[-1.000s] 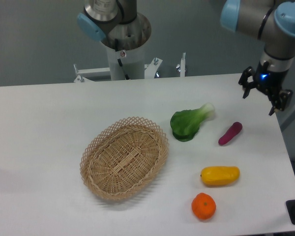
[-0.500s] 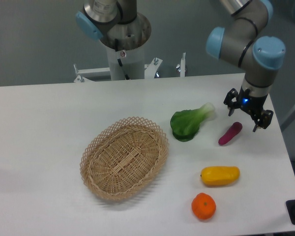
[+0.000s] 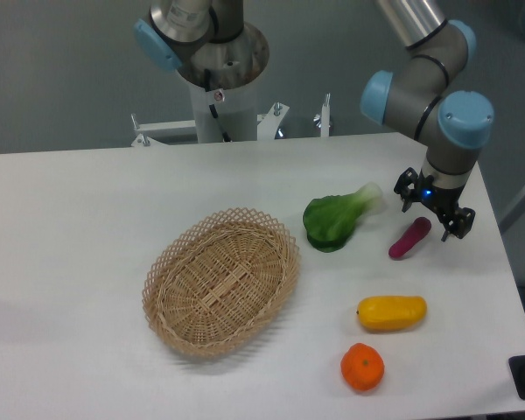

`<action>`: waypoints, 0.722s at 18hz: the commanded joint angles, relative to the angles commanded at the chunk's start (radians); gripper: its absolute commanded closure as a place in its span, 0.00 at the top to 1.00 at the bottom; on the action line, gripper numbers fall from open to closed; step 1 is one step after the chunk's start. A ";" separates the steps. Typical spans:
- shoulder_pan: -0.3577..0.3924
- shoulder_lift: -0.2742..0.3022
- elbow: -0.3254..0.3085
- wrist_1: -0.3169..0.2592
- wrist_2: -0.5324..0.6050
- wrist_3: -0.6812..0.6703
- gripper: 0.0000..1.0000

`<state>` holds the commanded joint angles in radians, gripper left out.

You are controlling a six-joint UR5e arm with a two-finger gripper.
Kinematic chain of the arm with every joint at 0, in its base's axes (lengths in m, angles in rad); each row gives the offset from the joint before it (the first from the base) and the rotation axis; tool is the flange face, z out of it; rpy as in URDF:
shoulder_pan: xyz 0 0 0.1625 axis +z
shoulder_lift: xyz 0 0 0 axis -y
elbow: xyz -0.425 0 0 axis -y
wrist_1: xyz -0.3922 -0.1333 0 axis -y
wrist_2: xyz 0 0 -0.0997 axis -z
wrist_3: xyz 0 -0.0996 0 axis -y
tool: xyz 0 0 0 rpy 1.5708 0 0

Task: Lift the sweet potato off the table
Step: 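Lower the gripper and close it around the sweet potato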

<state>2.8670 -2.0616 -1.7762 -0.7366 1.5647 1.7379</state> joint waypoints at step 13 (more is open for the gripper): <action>-0.002 -0.002 -0.022 0.031 -0.002 0.017 0.37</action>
<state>2.8655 -2.0632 -1.7978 -0.7056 1.5631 1.7549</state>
